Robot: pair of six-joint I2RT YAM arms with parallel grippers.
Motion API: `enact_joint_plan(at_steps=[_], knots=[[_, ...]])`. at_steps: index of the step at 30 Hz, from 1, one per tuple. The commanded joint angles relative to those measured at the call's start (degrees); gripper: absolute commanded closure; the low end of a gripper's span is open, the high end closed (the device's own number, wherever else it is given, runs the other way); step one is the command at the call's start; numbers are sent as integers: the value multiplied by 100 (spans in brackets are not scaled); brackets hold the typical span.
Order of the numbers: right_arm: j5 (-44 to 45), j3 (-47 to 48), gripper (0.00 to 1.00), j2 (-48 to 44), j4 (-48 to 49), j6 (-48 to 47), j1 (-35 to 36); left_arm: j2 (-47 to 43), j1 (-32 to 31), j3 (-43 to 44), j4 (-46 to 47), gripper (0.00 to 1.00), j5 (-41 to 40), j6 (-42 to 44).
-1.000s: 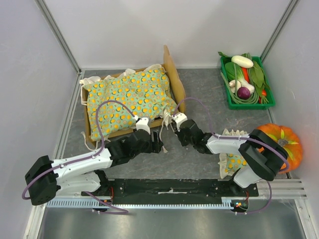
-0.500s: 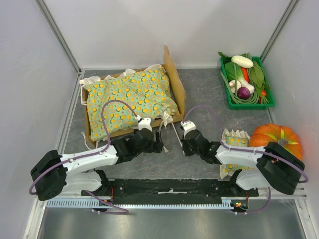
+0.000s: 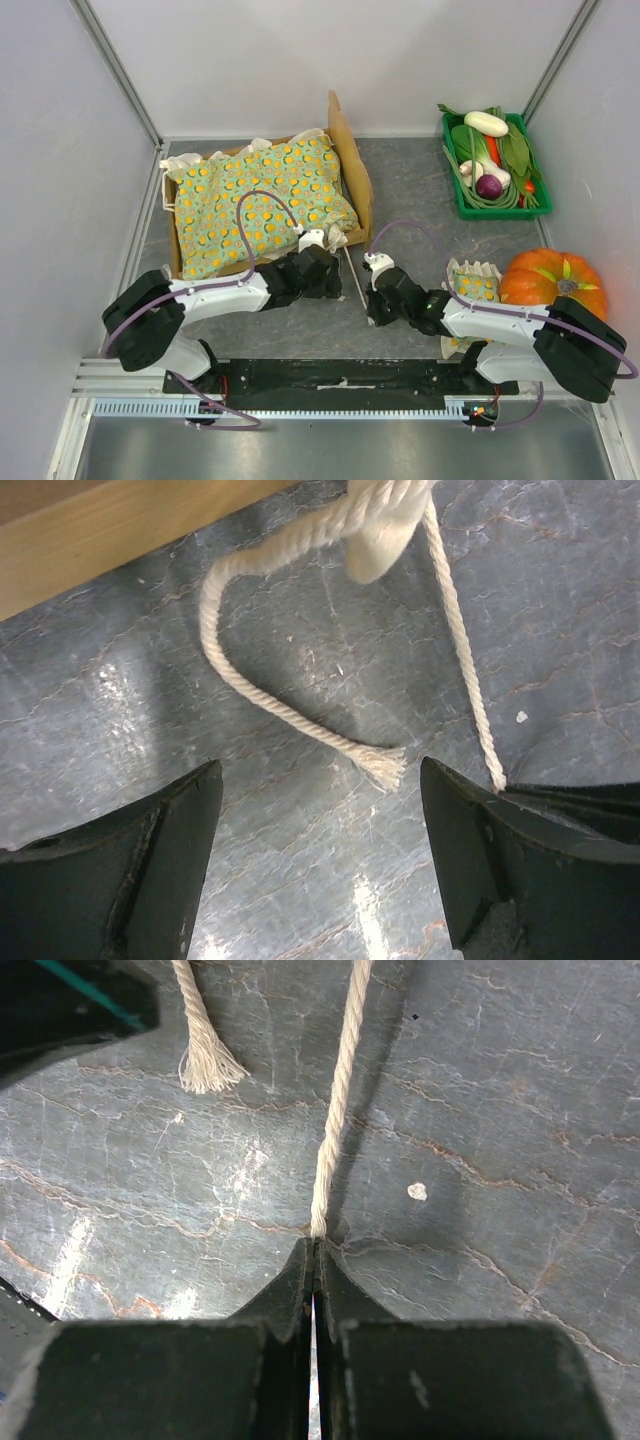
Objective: Set up the pet bed
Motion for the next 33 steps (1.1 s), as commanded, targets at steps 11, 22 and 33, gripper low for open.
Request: enact_joint_plan(at_steps=[11,22,33], knots=[[223,460,100,166,-86,-164,43,1193,7,610,-395,36,38,-898],[74,311,100,78,177,-129,43,1230,-19,566,-9,98,609,-609],[-251,117,100,535,811,161,43,-300,-107,162,291,98,953,-556]])
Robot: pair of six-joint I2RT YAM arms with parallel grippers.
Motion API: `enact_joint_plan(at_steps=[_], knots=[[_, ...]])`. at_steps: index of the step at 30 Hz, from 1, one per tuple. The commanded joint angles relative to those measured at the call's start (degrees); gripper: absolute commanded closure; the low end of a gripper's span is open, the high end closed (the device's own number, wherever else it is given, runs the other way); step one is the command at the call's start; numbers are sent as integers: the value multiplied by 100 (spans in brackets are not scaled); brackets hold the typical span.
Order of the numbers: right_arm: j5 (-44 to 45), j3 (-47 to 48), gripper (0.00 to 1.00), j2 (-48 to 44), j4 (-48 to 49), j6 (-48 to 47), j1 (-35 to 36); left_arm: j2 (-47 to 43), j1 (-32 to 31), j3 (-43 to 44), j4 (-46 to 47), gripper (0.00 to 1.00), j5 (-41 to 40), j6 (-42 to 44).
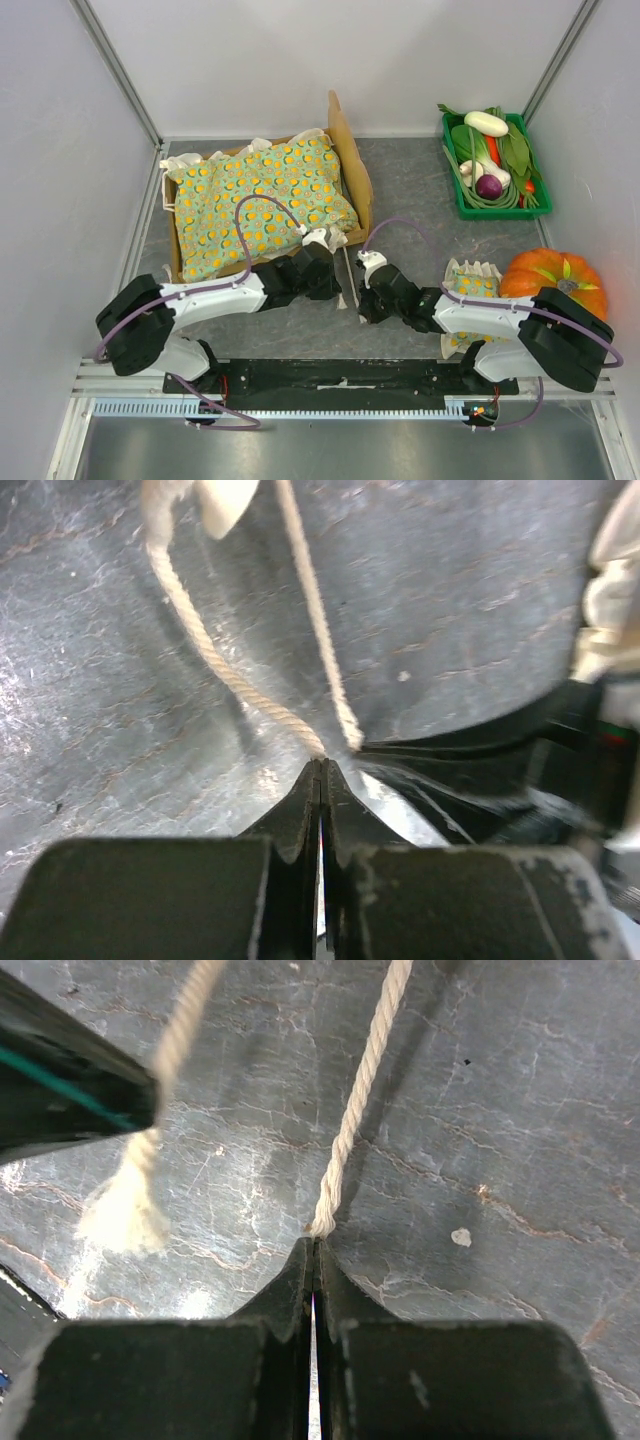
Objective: Set up the pet bed
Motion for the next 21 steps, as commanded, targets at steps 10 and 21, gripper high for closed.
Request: enact_joint_plan(at_steps=[10,21], knots=[[-287,-112,100,74,486,192,34,-352,-33,-171,662,98,417,157],[-103,-183,100,-629,20,236,25,69,-59,-223,126,69,443,-97]])
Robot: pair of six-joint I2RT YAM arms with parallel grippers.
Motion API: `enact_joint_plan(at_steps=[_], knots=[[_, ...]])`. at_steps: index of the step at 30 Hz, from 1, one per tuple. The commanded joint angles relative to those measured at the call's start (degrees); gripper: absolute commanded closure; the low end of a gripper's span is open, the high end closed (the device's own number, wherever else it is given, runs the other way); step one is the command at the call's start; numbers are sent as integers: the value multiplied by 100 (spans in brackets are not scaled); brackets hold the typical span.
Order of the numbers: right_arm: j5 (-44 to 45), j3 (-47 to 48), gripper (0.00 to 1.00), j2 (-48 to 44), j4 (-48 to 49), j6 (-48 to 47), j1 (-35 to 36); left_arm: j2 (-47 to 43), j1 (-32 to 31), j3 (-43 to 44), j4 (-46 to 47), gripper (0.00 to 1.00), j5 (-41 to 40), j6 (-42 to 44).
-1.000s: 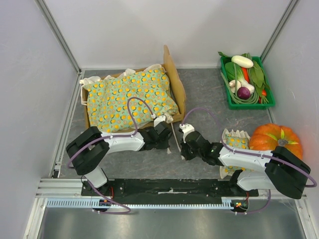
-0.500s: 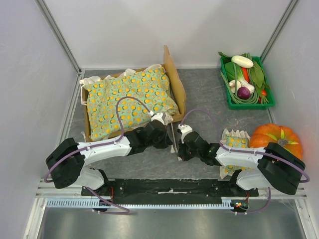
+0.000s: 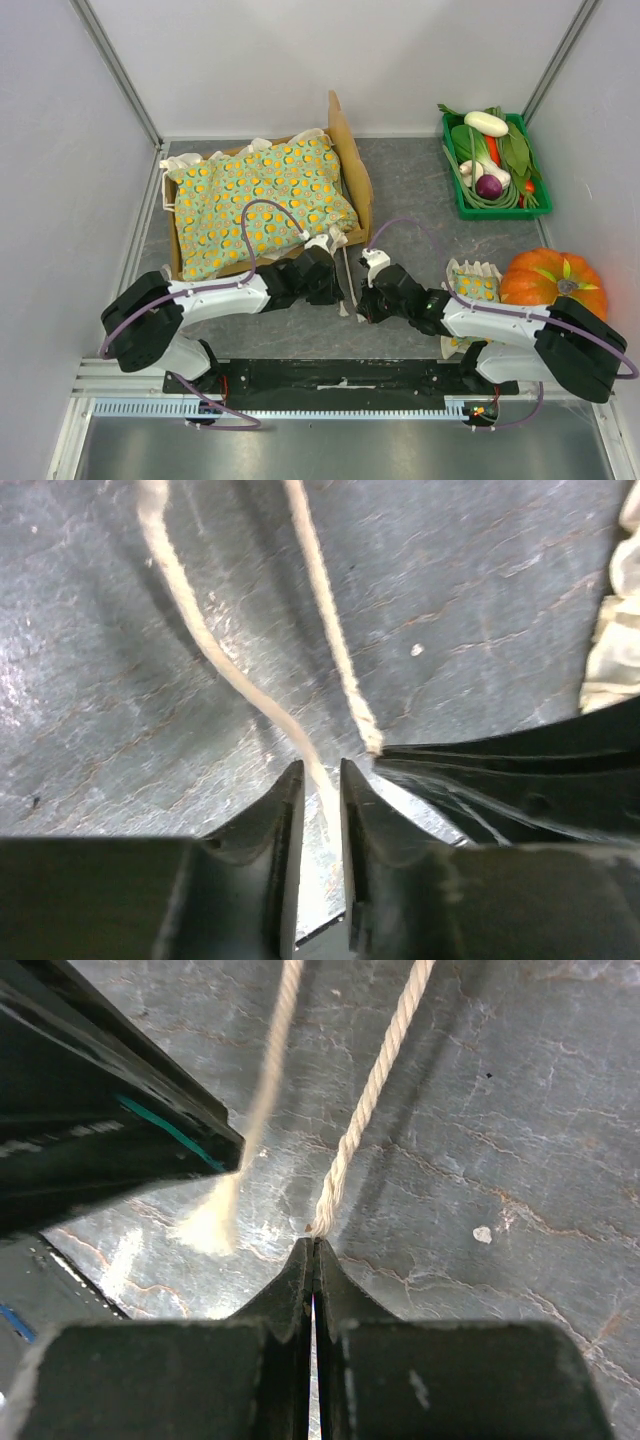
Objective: Set up the pet bed
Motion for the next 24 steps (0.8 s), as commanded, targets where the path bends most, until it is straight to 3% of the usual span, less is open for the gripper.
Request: enact_joint_plan(at_steps=[1,5,8,13,24], knots=[[114,-39,100,-430,-142,94,25,124,-77,-132,25,64,107,-152],[219,-109,100,-817,-212,164,25,-200,-77,-176,105,38,-7,-267],[272,-162,100,-1099,-186,243,25,-429,-77,-193,245,30,-51,-468],[228,-346,100,-1477,209,375,25,-773,-77,-641,1385,27,159,-1162],[79,-689,100,-1987,842,595,25,-413,-68,-1134,2521,25,151,-2068]])
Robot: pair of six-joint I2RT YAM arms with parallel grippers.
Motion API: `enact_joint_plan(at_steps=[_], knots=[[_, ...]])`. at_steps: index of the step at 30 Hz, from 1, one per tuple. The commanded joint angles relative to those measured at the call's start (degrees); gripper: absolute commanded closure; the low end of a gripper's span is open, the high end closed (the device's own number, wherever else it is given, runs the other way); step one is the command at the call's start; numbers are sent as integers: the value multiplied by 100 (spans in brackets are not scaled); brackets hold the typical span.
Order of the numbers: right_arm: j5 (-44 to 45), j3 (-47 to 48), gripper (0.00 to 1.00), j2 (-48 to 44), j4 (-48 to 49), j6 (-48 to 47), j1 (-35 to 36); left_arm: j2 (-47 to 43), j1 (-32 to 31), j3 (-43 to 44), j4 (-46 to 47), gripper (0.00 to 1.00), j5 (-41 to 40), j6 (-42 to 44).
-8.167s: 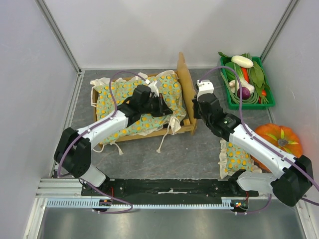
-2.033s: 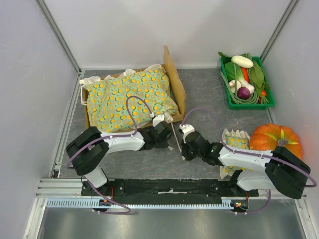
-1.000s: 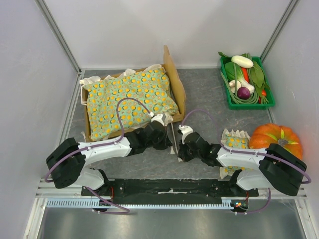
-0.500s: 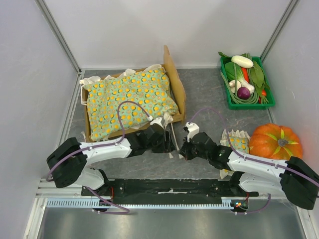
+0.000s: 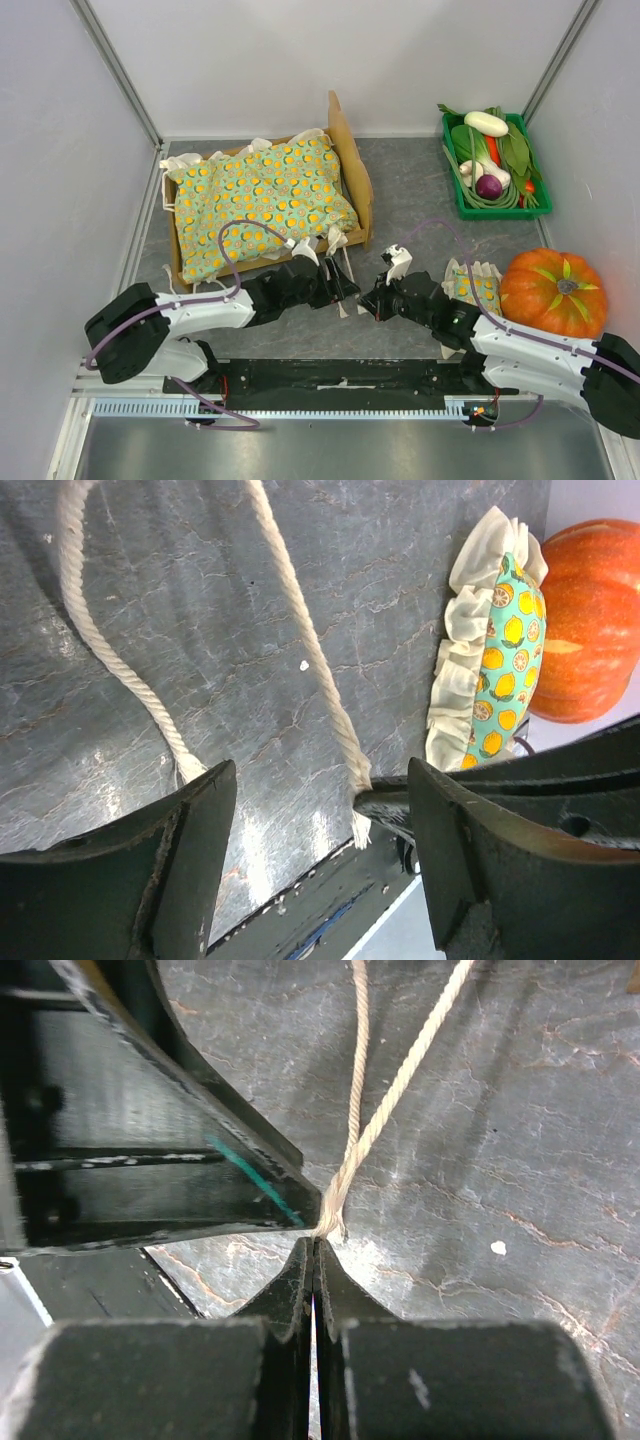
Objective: Set up the pet bed
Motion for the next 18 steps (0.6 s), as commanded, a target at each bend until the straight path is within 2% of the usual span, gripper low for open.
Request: enact_joint_plan(at_steps=[1,7,14,18], knots=[[-68,-86,100,-219,480,156,34,204,-20,-107,874,25,17,-611],[-138,-130,100,-166,611,165,25,485,-20,-142,1348,30,123,-822],[-33,-191,100,-140,743,182,34,617,-20,-203,1533,60,211,-936],[90,-209,100,-44,919,200,25,687,-29,-300,1700,66,448,-1006]])
